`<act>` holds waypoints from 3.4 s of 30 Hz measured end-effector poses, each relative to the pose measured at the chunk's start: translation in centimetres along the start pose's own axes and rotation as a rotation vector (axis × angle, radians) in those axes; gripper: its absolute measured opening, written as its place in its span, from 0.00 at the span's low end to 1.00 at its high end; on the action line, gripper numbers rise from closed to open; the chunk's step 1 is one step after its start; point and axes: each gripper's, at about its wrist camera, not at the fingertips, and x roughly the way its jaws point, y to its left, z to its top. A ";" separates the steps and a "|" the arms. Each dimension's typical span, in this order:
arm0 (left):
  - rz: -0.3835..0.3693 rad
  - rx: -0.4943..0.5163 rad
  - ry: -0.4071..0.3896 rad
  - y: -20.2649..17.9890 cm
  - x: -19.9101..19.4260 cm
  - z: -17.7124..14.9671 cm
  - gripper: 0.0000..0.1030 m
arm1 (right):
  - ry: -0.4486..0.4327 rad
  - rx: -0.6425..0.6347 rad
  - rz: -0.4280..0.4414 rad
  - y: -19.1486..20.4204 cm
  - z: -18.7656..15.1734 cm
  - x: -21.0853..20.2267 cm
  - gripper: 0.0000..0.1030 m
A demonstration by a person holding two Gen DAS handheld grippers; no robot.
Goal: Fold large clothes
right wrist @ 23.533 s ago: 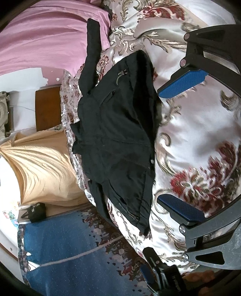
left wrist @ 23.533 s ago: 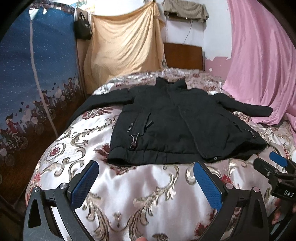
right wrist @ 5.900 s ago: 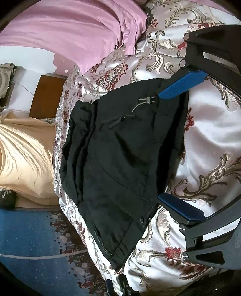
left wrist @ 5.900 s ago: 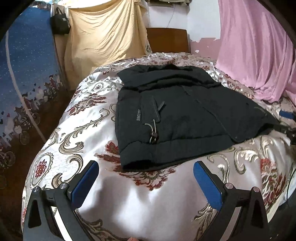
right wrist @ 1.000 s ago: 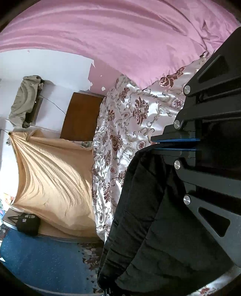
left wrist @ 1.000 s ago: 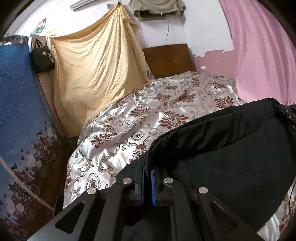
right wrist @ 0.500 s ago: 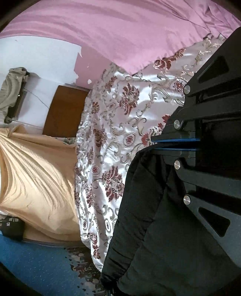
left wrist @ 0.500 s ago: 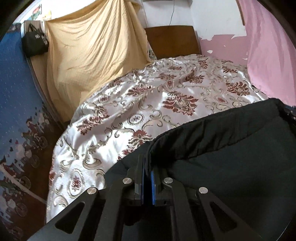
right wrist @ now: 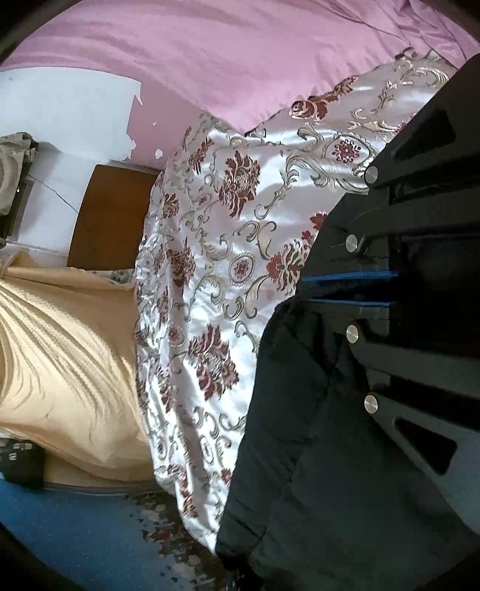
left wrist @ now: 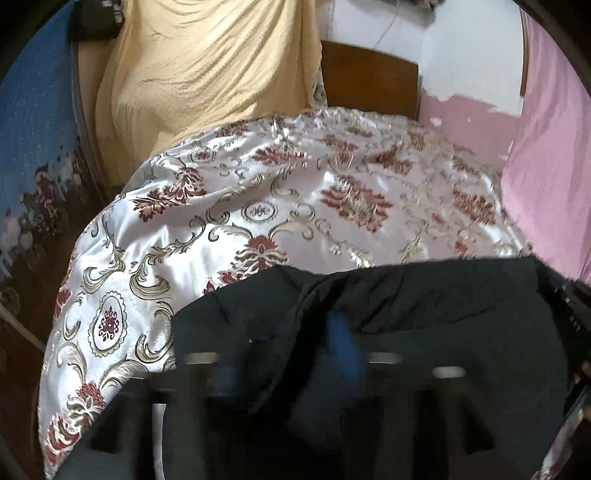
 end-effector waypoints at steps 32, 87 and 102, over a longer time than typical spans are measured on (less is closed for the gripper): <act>-0.055 0.158 -0.078 -5.3 2.2 -3.3 1.00 | -0.002 -0.051 0.230 3.5 -3.4 1.3 0.84; -0.203 -0.087 -0.075 -0.7 10.8 -2.7 1.00 | 0.087 0.146 0.410 1.9 -4.1 12.3 0.95; -0.205 -0.099 -0.022 0.9 7.4 -3.1 1.00 | 0.069 0.131 0.378 0.7 -4.5 8.8 0.97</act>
